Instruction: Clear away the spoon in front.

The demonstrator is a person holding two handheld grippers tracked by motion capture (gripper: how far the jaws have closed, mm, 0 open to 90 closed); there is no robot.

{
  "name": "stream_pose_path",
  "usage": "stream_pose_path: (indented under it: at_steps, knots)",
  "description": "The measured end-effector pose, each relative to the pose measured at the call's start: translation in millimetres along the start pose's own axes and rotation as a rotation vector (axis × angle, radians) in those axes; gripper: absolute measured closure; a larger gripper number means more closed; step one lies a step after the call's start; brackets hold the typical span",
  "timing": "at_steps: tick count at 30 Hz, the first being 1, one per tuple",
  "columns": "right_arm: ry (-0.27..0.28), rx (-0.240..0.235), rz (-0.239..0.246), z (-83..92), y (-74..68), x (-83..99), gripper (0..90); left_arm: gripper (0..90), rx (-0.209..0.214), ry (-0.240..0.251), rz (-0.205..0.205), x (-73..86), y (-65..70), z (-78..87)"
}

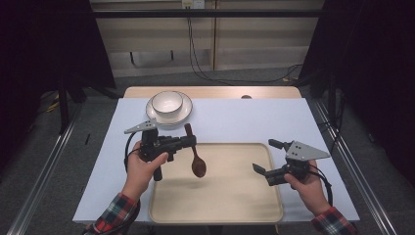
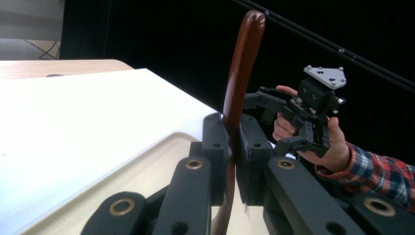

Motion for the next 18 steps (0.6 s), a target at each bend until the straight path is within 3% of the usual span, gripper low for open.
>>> stream_pose_path:
  at_steps: [18]
  knots:
    - [0.004, -0.002, 0.005, -0.1, -0.3, -1.2, 1.7, 84.1, -0.004, -0.032, -0.002, 13.5, 6.4, 2.8]
Point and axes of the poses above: each handheld gripper's, and its own axes: z roughly backward along the jaws, x roughly out of its underside, y roughly to its right, the point moved 9 cm from there along -z, roughly forward along the jaws, and after that the axes turned 10 degrees about -x, right-handed, at the moved point
